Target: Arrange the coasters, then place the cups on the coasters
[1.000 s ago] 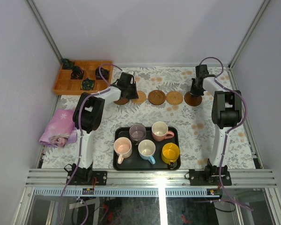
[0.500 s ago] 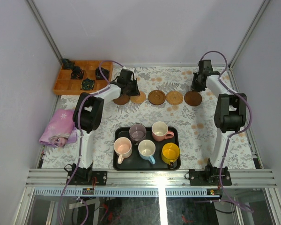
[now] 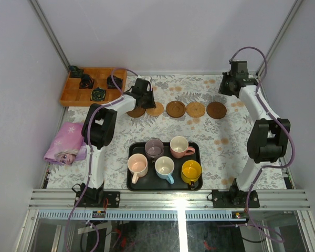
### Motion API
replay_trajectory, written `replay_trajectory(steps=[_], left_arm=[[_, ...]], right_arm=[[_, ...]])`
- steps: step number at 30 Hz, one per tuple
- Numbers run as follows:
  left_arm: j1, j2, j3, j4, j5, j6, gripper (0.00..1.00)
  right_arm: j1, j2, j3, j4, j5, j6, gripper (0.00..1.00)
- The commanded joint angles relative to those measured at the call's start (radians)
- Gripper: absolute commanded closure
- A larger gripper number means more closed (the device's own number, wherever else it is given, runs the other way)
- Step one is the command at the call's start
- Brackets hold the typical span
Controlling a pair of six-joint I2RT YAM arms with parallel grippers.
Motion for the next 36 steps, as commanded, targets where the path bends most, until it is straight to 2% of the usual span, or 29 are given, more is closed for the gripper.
replay_trajectory(steps=[1, 8, 21, 29, 32, 36], left_arm=[[-0.010, 0.023, -0.009, -0.018, -0.034, 0.010, 0.96], [-0.013, 0.051, 0.006, -0.050, -0.038, 0.016, 0.96], [-0.037, 0.014, -0.069, -0.022, -0.023, 0.002, 0.96], [-0.035, -0.025, -0.081, -0.015, -0.099, 0.003, 0.96], [-0.032, -0.043, -0.071, -0.018, -0.127, 0.009, 0.96], [-0.028, -0.055, -0.052, -0.018, -0.138, 0.016, 0.96]], right_arm=[[-0.004, -0.092, -0.010, 0.020, -0.002, -0.010, 1.00], [-0.005, -0.134, -0.037, 0.018, -0.009, 0.001, 1.00], [-0.004, -0.165, -0.048, 0.019, -0.021, 0.027, 1.00], [-0.004, -0.164, -0.056, 0.012, -0.027, 0.025, 0.99], [-0.004, -0.165, -0.060, 0.013, -0.031, 0.023, 0.95], [-0.004, -0.200, -0.069, 0.019, -0.037, 0.017, 0.85]])
